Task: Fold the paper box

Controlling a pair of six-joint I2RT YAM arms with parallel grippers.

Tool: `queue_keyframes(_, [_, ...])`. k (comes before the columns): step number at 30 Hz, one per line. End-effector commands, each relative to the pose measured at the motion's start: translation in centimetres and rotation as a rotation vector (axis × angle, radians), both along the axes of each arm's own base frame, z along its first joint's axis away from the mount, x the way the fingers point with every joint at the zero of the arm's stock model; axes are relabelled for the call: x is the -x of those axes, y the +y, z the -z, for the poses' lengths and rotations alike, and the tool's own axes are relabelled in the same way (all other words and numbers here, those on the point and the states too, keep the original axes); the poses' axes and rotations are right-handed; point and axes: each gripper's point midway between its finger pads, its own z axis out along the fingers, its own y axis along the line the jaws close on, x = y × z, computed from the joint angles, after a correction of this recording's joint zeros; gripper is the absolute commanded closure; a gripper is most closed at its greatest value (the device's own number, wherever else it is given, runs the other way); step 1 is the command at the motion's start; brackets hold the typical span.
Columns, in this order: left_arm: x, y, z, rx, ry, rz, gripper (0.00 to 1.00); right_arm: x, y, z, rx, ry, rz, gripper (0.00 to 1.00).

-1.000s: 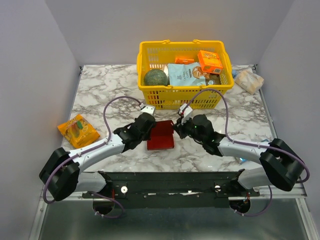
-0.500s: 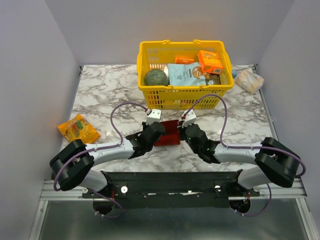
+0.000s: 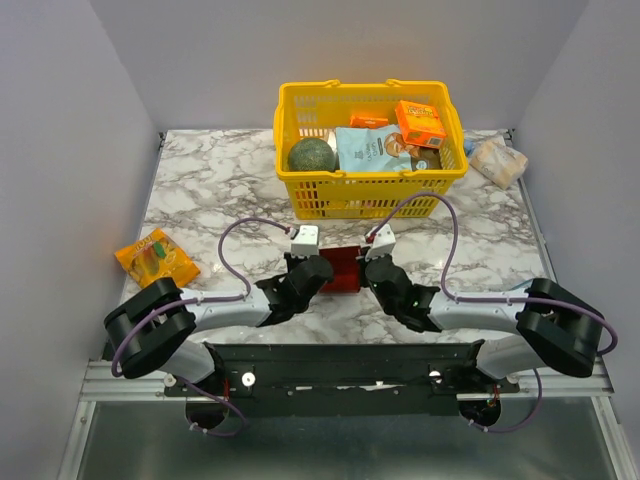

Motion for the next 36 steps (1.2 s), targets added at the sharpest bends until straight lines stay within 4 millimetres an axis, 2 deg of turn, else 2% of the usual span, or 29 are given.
queue_keyframes(1, [2.4, -1.8, 2.1, 0.082, 0.074, 0.053, 1.0, 2.0, 1.3, 1.0, -0.038, 0.092, -0.033, 0.99])
queue_keyframes(8, [3.5, -1.3, 3.3, 0.074, 0.093, 0.069, 1.0, 2.5, 1.4, 1.8, -0.017, 0.148, 0.004, 0.99])
queue_keyframes(10, [3.7, -1.0, 3.3, 0.075, 0.088, 0.07, 1.0, 2.2, 0.5, 2.5, 0.015, 0.15, 0.057, 0.99])
queue_keyframes(12, [3.9, -0.3, 3.6, 0.073, 0.079, 0.065, 1.0, 1.8, 0.1, 2.2, 0.024, 0.137, 0.095, 0.99])
queue_keyframes(14, [3.7, -0.3, 3.2, 0.079, 0.046, 0.079, 1.0, 1.3, -0.3, 1.4, 0.02, 0.102, 0.122, 0.99])
queue_keyframes(16, [3.5, -0.1, 3.1, 0.042, 0.019, 0.102, 1.0, 0.8, 0.1, 0.1, 0.002, 0.054, 0.109, 0.99])
queue_keyframes(18, [2.8, -0.9, 1.9, 0.044, -0.021, 0.123, 1.0, 0.1, 0.8, -1.2, -0.024, 0.017, 0.103, 0.99])
queue_keyframes(24, [0.1, -2.4, -1.7, 0.019, -0.142, 0.165, 1.0, -2.2, 0.6, -3.7, -0.05, -0.086, 0.132, 0.99])
queue_keyframes(30, [-2.3, -3.3, -2.0, 0.025, -0.198, 0.169, 1.0, -3.4, 0.1, -2.8, -0.054, -0.123, 0.148, 0.99])
queue_keyframes(36, [-2.6, -4.2, -0.2, 0.024, -0.177, 0.173, 1.0, -2.9, -1.2, -0.6, -0.039, -0.097, 0.183, 0.99])
